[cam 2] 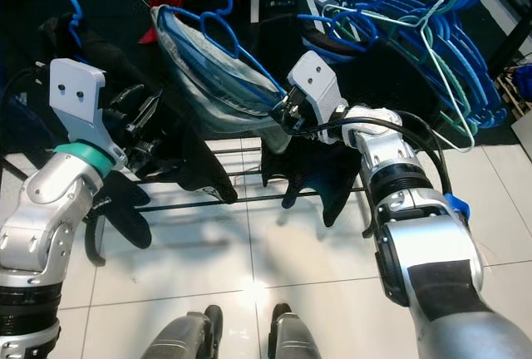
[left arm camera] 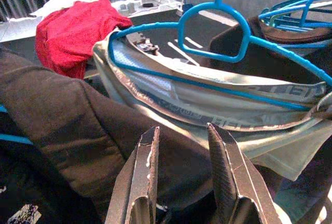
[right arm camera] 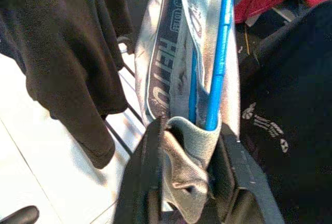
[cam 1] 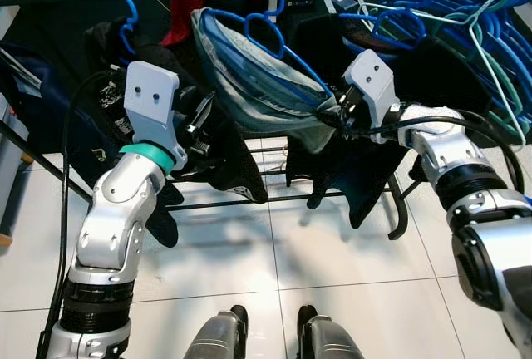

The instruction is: Hang hanger

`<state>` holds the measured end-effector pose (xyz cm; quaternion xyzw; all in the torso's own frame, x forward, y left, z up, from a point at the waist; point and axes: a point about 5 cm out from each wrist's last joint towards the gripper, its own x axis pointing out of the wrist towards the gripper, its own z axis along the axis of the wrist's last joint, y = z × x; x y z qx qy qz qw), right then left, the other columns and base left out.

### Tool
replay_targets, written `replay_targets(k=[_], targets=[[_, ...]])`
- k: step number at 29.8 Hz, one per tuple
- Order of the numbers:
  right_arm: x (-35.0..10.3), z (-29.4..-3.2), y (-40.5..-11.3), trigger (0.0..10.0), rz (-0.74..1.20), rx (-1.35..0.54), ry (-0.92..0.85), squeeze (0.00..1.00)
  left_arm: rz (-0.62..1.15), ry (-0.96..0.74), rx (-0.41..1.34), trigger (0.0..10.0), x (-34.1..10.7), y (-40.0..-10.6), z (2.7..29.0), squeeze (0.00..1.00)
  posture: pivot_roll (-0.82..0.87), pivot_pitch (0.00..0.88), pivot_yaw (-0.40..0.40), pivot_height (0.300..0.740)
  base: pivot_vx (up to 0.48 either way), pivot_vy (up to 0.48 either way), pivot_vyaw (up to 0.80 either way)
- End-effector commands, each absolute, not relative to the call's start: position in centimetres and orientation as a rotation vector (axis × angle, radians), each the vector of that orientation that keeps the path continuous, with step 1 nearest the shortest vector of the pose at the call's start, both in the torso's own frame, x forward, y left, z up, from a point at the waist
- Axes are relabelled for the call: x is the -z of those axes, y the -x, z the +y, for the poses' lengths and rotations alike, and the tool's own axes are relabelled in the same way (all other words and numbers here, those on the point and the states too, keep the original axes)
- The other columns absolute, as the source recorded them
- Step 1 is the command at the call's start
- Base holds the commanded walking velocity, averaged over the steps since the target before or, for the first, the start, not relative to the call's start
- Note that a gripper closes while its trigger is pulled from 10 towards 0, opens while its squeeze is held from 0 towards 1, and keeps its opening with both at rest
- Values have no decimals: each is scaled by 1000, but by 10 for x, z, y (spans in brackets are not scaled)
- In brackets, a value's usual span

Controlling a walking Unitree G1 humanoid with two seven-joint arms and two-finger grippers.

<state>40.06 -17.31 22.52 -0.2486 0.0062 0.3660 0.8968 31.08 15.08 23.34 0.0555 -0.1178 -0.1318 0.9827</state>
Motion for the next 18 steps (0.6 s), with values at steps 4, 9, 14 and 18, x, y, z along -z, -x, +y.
replay_targets(k=[4,9,14,18], targets=[[-230,-180,-402,0,7,-718,533,0,-219,-101,256,10000,-229,-309,152,0,61,168,57,740,0,0,0],[-239,-183,-403,0,-30,-704,509,0,-218,-92,261,10000,-228,-309,150,0,48,162,57,740,0,0,0],[-273,-186,-403,0,-202,-673,487,0,-216,-79,268,10000,-226,-310,145,0,25,153,55,740,0,0,0],[-297,-185,-399,0,-326,-684,487,0,-214,-67,277,10000,-224,-311,141,0,-5,147,56,740,0,0,0]])
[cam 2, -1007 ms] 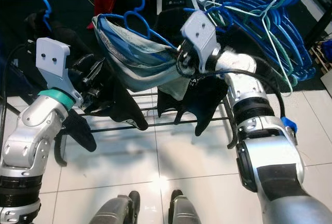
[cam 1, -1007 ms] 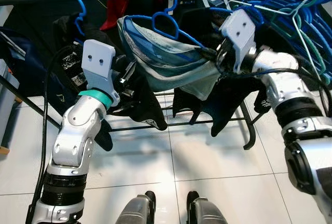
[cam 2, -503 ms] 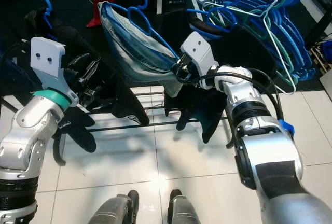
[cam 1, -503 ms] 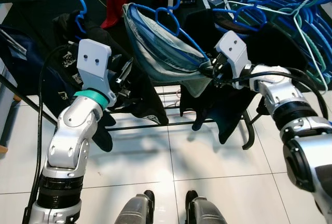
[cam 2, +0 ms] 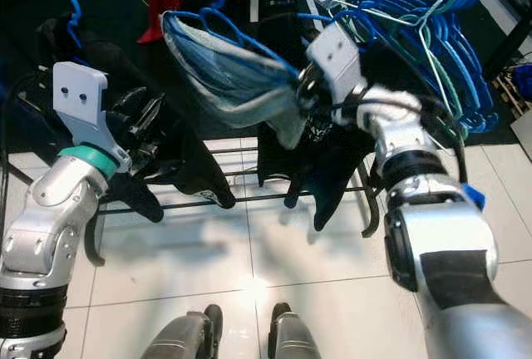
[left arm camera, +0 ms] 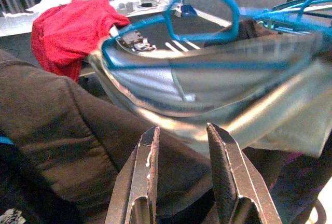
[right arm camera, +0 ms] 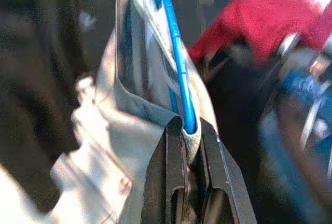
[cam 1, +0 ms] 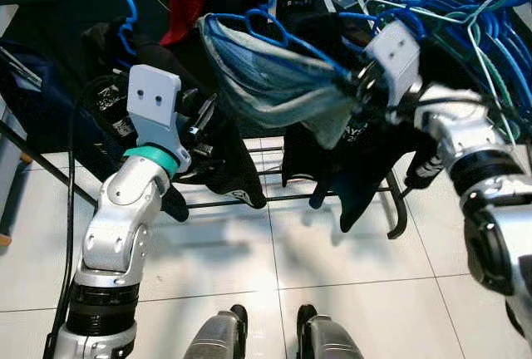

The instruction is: Hang hanger

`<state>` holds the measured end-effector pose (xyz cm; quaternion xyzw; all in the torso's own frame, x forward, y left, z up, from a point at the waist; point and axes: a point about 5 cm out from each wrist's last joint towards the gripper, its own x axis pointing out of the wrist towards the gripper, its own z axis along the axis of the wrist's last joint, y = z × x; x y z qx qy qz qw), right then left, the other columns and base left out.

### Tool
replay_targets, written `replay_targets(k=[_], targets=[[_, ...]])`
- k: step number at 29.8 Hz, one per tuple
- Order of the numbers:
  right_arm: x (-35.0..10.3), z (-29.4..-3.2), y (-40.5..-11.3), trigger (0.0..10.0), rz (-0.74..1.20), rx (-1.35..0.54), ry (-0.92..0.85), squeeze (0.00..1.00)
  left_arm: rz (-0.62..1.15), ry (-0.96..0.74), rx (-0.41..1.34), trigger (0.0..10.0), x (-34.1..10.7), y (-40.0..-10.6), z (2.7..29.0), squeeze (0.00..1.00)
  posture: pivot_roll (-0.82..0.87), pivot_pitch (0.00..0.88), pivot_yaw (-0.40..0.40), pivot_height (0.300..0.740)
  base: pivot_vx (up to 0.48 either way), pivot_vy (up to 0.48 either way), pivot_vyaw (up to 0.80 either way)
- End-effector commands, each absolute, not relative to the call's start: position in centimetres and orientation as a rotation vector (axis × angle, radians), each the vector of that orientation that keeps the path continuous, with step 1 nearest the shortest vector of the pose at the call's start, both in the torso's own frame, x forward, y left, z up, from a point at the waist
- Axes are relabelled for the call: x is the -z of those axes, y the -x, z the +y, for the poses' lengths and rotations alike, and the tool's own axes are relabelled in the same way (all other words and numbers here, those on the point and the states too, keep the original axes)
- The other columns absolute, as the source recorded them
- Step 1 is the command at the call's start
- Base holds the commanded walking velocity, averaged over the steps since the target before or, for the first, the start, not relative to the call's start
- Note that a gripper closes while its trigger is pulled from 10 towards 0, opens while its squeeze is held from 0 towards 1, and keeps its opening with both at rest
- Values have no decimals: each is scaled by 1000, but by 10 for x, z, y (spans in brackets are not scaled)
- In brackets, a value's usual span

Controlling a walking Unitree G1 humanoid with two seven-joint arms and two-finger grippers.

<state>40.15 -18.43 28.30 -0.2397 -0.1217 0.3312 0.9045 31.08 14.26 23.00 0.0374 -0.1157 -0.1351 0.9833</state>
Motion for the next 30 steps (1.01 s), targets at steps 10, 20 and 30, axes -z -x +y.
replay_targets(k=[10,20,30], targets=[[-309,-169,-368,10000,-518,-823,440,0,-207,-30,313,10000,-219,-315,125,0,-65,137,60,740,0,0,0],[-274,-166,-321,10000,-522,-752,245,0,-197,-18,341,10000,-216,-318,119,0,-109,143,84,740,0,0,0],[-261,-149,-277,10000,-569,-558,181,0,-197,-26,358,10000,-216,-322,119,0,-120,138,102,740,0,0,0]])
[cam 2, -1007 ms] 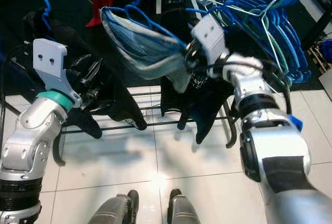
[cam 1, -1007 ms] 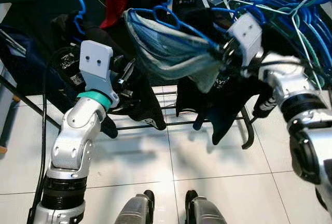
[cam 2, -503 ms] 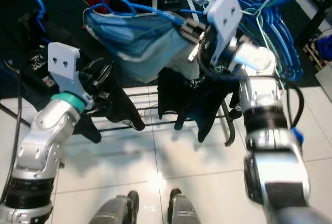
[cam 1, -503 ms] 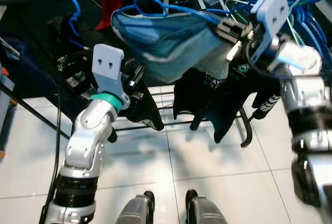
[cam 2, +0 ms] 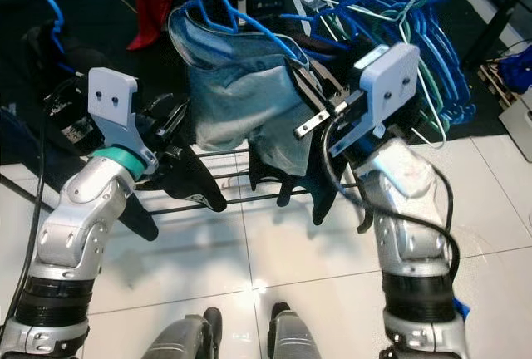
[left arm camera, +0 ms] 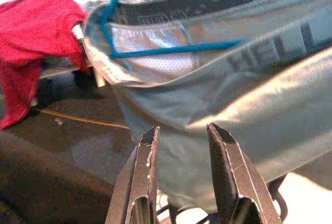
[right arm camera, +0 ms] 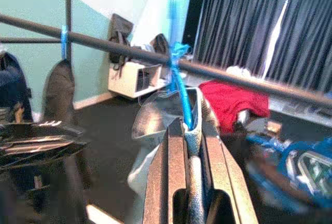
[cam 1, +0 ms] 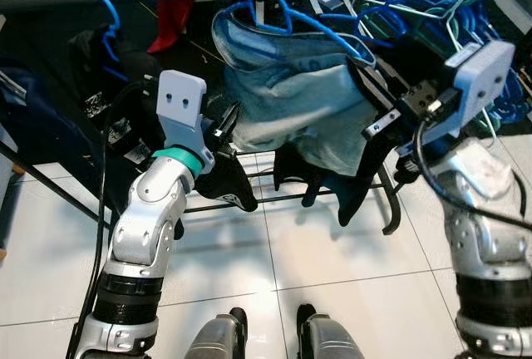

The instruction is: Hang hanger

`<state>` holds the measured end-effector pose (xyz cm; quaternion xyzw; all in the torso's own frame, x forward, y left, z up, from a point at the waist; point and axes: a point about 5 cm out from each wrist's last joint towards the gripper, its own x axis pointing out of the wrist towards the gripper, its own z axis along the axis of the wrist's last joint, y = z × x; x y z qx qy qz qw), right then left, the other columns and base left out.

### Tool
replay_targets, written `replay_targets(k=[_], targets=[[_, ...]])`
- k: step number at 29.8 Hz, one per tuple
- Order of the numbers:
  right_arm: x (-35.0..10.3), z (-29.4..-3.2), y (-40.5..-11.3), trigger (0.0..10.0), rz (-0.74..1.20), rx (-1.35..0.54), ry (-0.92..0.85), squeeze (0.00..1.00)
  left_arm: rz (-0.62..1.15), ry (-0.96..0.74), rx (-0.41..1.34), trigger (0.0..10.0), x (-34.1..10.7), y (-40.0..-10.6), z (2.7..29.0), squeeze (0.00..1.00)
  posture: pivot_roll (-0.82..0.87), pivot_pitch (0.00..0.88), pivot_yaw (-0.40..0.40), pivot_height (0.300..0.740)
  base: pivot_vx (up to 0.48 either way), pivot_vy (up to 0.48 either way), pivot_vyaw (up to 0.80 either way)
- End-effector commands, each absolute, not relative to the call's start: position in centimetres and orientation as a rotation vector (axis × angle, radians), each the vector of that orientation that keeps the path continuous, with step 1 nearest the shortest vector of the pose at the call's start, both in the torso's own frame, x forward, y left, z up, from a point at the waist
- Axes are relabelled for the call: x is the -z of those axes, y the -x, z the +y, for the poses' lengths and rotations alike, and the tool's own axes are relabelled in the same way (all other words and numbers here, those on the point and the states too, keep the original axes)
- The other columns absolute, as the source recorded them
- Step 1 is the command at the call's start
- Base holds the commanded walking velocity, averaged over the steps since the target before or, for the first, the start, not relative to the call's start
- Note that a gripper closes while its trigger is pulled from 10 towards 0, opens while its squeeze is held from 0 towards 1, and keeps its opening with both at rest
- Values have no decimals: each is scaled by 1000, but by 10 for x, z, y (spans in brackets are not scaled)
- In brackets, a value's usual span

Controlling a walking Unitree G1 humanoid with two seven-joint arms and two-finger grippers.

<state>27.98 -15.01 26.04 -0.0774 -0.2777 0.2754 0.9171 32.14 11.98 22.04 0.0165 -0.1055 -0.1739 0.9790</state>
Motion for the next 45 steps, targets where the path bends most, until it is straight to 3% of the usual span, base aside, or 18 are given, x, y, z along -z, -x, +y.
replay_targets(k=[1,8,15,17,24,28,32,36,38,40,42,45], targets=[[-254,-146,-273,10000,-553,-538,186,0,-196,-28,359,10000,-215,-322,120,0,-120,138,102,740,0,0,0],[-202,-130,-266,10000,-440,-417,211,0,-209,-9,344,10000,-222,-325,125,0,-118,130,107,740,0,0,0],[-194,-128,-266,10000,-432,-292,240,0,-209,4,336,10000,-224,-327,133,0,-118,127,106,740,0,0,0],[-198,-122,-265,10000,-472,-262,320,0,-201,11,339,10000,-221,-326,134,0,-118,123,106,740,0,0,0],[-204,-102,-250,10000,-509,-346,349,0,-201,17,364,10000,-222,-327,129,0,-133,123,105,740,0,0,0],[-205,-102,-246,10000,-511,-366,369,0,-202,17,368,10000,-222,-329,129,0,-141,123,106,740,0,0,0],[-209,-116,-237,10000,-509,-359,454,0,-204,14,378,10000,-223,-332,129,0,-154,125,108,740,0,0,0],[-211,-131,-228,10000,-449,-358,418,0,-204,9,394,10000,-224,-333,130,0,-161,128,114,740,0,0,0],[-230,-150,-215,10000,-412,-444,315,0,-202,18,412,10000,-227,-335,132,0,-175,136,141,740,0,0,0],[-230,-150,-215,10000,-412,-444,315,0,-202,18,412,10000,-227,-335,132,0,-175,136,141,740,0,0,0],[-272,-181,-206,10000,-489,-445,321,0,-212,49,446,10000,-236,-341,142,0,-188,133,160,740,0,0,0],[-301,-197,-194,10000,-567,-465,347,0,-236,60,500,10000,-249,-345,153,0,-186,129,168,740,0,0,0]])
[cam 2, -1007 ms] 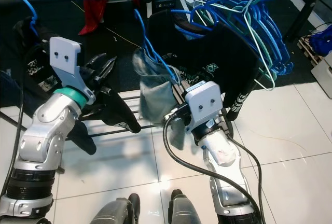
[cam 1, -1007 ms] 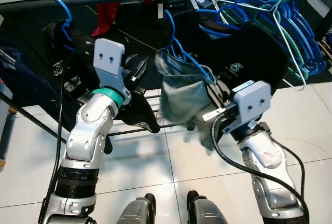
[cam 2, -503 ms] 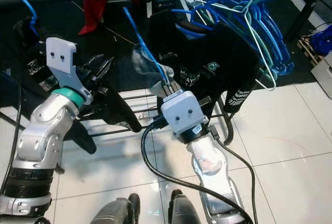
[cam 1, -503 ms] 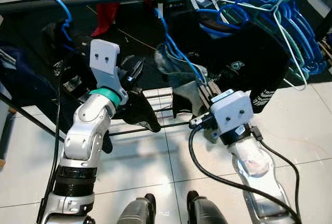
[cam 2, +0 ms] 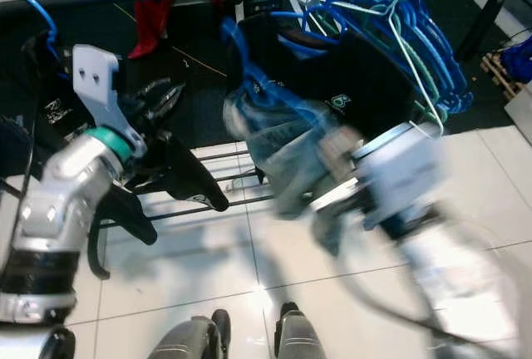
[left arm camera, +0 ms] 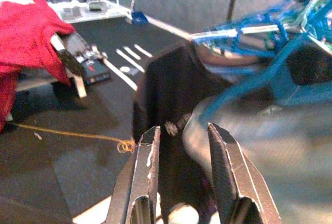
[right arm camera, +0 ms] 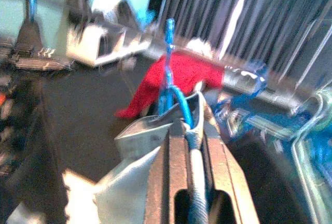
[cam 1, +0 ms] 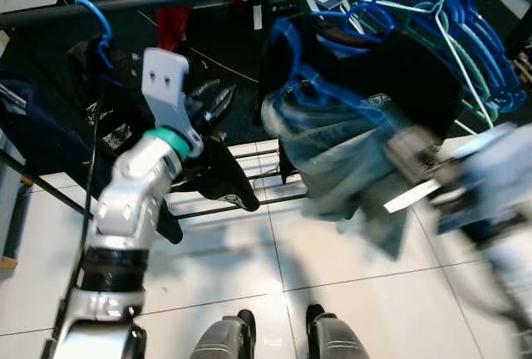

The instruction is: Hang hanger

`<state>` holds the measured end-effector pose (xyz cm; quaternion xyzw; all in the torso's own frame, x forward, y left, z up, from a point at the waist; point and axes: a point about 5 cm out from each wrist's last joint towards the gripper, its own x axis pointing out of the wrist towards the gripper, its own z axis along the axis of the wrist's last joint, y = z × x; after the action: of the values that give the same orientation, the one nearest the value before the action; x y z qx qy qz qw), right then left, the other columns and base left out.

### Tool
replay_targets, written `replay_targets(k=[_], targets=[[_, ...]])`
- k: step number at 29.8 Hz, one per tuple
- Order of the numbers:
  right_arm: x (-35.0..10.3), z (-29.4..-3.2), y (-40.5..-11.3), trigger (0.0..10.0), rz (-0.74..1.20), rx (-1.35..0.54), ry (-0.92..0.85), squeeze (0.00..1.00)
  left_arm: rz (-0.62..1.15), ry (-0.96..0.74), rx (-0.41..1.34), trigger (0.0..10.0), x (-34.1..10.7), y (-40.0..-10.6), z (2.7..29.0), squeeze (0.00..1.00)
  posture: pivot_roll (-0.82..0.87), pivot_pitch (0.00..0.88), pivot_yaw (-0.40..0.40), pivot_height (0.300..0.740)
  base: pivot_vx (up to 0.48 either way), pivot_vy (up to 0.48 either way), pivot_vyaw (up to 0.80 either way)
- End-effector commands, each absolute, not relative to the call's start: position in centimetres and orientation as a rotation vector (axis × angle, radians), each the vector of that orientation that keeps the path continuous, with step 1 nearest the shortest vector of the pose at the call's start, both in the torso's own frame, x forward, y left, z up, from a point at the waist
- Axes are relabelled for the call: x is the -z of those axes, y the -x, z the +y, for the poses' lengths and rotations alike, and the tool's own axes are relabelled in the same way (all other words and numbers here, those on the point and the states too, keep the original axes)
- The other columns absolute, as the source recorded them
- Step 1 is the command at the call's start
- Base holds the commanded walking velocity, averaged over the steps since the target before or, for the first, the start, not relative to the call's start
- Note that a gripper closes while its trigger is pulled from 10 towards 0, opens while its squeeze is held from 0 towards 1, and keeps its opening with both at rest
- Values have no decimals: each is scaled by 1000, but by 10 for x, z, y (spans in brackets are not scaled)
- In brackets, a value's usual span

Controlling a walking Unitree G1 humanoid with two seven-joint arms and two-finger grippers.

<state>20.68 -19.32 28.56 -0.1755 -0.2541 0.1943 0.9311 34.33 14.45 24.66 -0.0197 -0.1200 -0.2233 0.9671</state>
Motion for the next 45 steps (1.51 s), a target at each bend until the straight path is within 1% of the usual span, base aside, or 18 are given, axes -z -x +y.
replay_targets(k=[1,3,4,6,7,10,11,12,13,17,18,20,21,27,30,34,37,45], targets=[[-301,-197,-194,10000,-567,-465,347,0,-236,60,500,10000,-249,-345,153,0,-186,129,168,740,0,0,0],[-309,-199,-185,10000,-593,-529,319,0,-250,63,557,10000,-257,-345,156,0,-186,129,169,740,0,0,0],[-307,-197,-176,10000,-578,-633,278,0,-257,73,642,10000,-263,-341,159,0,-185,128,171,740,0,0,0],[-306,-196,-169,10000,-561,-703,244,0,-262,79,702,10000,-267,-339,161,0,-185,127,172,740,0,0,0],[-296,-198,-171,10000,-507,-744,175,0,-260,59,764,10000,-268,-335,166,0,-187,127,169,740,0,0,0],[-290,-201,-172,10000,-457,-767,126,0,-257,43,802,10000,-269,-333,170,0,-185,128,167,740,0,0,0],[-274,-198,-175,10000,-365,-814,86,0,-247,-1,838,10000,-268,-329,177,0,-177,129,155,740,0,0,0],[-274,-198,-175,10000,-365,-814,86,0,-247,-1,838,10000,-268,-329,177,0,-177,129,155,740,0,0,0],[-260,-193,-177,10000,-272,-876,51,0,-238,-38,863,10000,-267,-325,184,0,-168,127,136,740,0,0,0],[-243,-179,-187,10000,-177,-969,27,0,-217,-45,893,10000,-263,-315,192,0,-158,127,117,740,0,0,0],[-243,-179,-187,10000,-177,-969,27,0,-217,-45,893,10000,-263,-315,192,0,-158,127,117,740,0,0,0],[-250,-178,-197,10000,-177,-1028,5,0,-177,-27,965,10000,-250,-298,186,0,-143,129,74,740,0,0,0],[-253,-179,-200,10000,-182,-1043,-3,0,-164,-26,991,10000,-246,-292,183,0,-143,129,74,740,0,0,0],[-262,-179,-202,10000,-184,-1115,-12,0,-137,-25,1059,10000,-243,-282,181,0,-137,129,57,740,0,0,0],[-269,-177,-206,10000,-177,-1193,8,0,-106,-91,1125,10000,-244,-273,186,0,-132,121,37,740,0,0,0],[-274,-175,-210,10000,-186,-1242,42,0,-86,-127,1134,10000,-249,-272,199,0,-117,113,39,740,0,0,0],[-278,-169,-212,10000,-215,-1270,49,0,-77,-96,1135,10000,-253,-275,205,0,-117,109,53,740,0,0,0],[-282,-167,-213,10000,-227,-1281,76,0,-38,-40,1216,10000,-247,-268,192,0,-125,106,87,740,0,0,0]])
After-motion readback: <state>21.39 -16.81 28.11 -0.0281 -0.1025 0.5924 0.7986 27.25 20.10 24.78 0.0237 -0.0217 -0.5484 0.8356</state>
